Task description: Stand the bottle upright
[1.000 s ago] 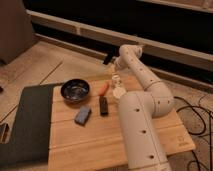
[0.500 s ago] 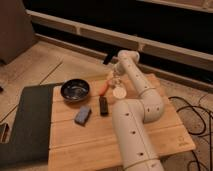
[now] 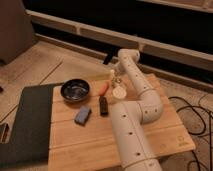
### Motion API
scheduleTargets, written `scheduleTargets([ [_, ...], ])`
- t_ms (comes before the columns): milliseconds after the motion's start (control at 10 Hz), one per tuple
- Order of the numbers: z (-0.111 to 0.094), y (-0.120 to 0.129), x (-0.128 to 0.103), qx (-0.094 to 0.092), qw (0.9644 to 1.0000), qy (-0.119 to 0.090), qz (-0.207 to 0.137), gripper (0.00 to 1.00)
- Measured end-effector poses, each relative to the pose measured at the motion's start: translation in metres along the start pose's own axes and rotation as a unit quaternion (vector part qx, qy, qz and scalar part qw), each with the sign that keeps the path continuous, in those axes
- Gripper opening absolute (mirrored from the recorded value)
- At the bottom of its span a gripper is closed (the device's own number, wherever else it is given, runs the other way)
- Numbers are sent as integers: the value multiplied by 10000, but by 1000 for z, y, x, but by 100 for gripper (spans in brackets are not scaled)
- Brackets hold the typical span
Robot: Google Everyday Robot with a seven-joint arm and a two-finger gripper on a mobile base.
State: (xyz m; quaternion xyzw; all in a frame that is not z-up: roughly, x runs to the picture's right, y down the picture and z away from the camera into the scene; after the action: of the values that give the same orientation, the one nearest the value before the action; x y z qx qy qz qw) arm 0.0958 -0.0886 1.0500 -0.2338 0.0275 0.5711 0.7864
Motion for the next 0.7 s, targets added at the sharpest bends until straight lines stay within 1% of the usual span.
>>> scheduleTargets([
  [100, -6, -2, -2, 67, 10000, 11, -35, 0],
  [200, -12, -5, -4, 182, 9998, 52, -94, 0],
  [300, -16, -6, -6, 247, 9996, 54, -119, 0],
  [700, -16, -6, -6, 246, 9996, 60, -103, 0],
])
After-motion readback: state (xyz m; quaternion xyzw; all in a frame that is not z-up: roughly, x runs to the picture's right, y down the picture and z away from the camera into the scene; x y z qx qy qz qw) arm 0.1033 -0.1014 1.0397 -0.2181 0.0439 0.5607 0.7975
